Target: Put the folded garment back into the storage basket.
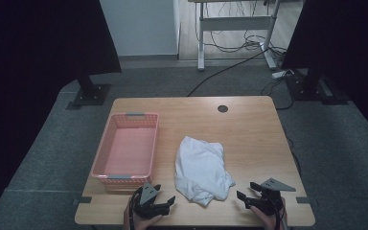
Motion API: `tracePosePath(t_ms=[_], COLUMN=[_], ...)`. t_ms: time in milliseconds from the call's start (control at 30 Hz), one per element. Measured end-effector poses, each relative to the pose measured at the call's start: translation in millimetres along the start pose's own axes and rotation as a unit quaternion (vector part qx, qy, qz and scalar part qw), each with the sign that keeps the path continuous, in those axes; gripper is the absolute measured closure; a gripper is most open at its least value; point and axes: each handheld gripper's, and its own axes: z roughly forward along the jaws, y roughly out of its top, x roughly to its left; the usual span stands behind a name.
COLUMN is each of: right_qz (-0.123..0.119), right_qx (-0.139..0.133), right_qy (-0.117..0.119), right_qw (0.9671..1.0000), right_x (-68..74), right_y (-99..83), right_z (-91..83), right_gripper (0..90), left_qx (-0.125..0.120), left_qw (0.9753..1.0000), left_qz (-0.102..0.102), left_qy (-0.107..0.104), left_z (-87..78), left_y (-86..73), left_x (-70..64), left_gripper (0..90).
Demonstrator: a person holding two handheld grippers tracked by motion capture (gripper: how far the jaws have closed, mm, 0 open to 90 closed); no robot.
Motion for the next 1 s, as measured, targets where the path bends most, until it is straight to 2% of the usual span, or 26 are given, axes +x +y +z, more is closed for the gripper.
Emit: tracePosePath(t_ms=[267,633,1000], right_qz=[0.009,0.007,0.016], right_qx=[0.0,0.007,0.008], right_qy=[-0.001,-0.006,-0.006], right_qw=[1.0,0.9999,0.9998], right_x=[-1.7,-0.9,-2.8], right_y=[0.1,0.6,2.3], right_z=[0.0,1.3,1.6], right_gripper=[24.1,24.1,24.1], left_qx=[0.001,0.0,-0.002], left_qw=[1.0,1.0,1.0], left_qz=[-0.006,-0.003,-0.004], left_qy=[0.001,0.003,0.004], left_z=[0.9,0.7,-0.9], left_y=[-0.4,-0.4,0.4], left_x=[2.5,1.2,1.0], left_gripper=[24.5,24.5,24.3])
